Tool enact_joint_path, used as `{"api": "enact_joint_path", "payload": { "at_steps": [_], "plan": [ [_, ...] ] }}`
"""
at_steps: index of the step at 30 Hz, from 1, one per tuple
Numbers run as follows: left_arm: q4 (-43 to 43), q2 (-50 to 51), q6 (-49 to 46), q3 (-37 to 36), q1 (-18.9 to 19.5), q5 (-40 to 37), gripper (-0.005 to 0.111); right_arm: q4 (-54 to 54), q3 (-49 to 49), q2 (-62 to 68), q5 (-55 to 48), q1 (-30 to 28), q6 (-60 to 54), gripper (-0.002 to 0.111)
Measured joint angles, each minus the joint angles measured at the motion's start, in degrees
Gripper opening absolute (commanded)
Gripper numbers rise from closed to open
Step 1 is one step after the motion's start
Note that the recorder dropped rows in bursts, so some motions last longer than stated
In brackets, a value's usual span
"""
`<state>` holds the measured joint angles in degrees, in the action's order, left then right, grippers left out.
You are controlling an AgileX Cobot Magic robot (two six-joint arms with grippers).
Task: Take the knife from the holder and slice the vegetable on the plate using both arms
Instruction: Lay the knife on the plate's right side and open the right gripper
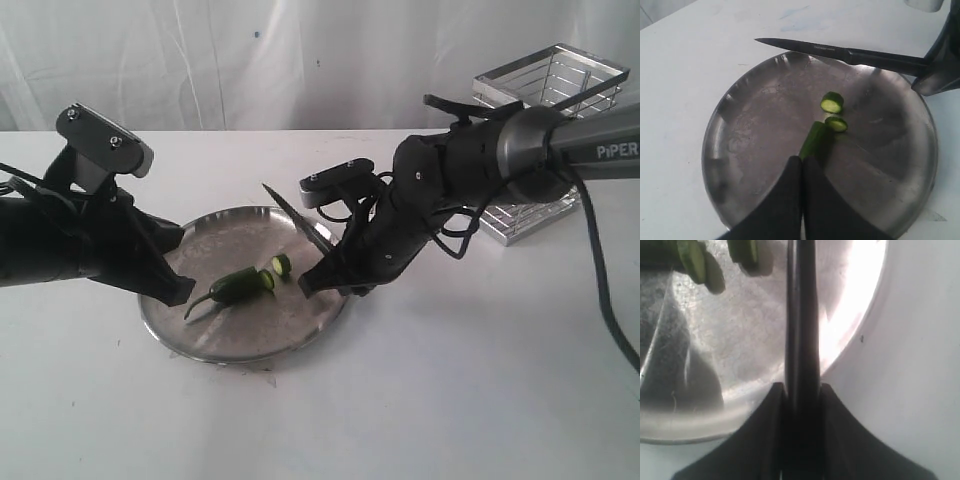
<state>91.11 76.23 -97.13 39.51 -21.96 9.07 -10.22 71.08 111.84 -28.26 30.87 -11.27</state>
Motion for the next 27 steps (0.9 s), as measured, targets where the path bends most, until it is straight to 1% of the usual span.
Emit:
{"api": "enact_joint_path", "payload": {
  "at_steps": [5, 6, 8, 11, 13, 15, 18, 22, 24, 27],
  "plan": [
    [0.11, 0.00, 0.00, 0.34, 0.00, -0.24, 0.000, -0.13, 0.22, 1.08, 1.19, 0.00, -0.10, 0.035],
    [0.11, 0.00, 0.00, 0.34, 0.00, -0.24, 0.000, -0.13, 0.22, 1.35, 1.31, 0.00, -0.10, 0.037],
    [0.19, 0.00, 0.00, 0.48, 0.00, -0.24, 0.000, -0.13, 0.22, 1.71, 1.41, 0.00, -0.10, 0.040],
    [0.34, 0.00, 0.00, 0.48, 0.00, -0.35, 0.000, -0.13, 0.22, 1.71, 1.41, 0.00, -0.10, 0.039],
    [0.34, 0.00, 0.00, 0.48, 0.00, -0.35, 0.000, -0.13, 0.22, 0.92, 0.21, 0.00, -0.10, 0.036],
    [0.66, -0.27, 0.00, 0.48, 0.00, -0.07, 0.000, 0.37, 0.22, -1.09, -2.04, -0.04, -0.10, 0.026],
    [2.72, -1.77, 1.11, 0.48, 0.00, 0.61, 0.000, 2.74, 0.22, -5.69, -5.79, -0.97, 1.14, 0.001],
    [5.45, -5.30, 1.60, 0.24, 0.00, 0.84, 0.000, 4.10, -0.31, -10.91, -7.52, -4.58, 2.06, 0.000],
    [5.75, -6.37, 1.73, -0.56, 0.00, 0.97, 0.000, 4.20, -1.09, -12.12, -9.55, -7.54, 2.06, 0.000],
    [6.13, -6.91, 1.73, -2.20, 0.00, 2.38, 0.000, 0.43, -4.05, -14.37, -11.47, -11.81, 1.04, 0.000]
  ]
}}
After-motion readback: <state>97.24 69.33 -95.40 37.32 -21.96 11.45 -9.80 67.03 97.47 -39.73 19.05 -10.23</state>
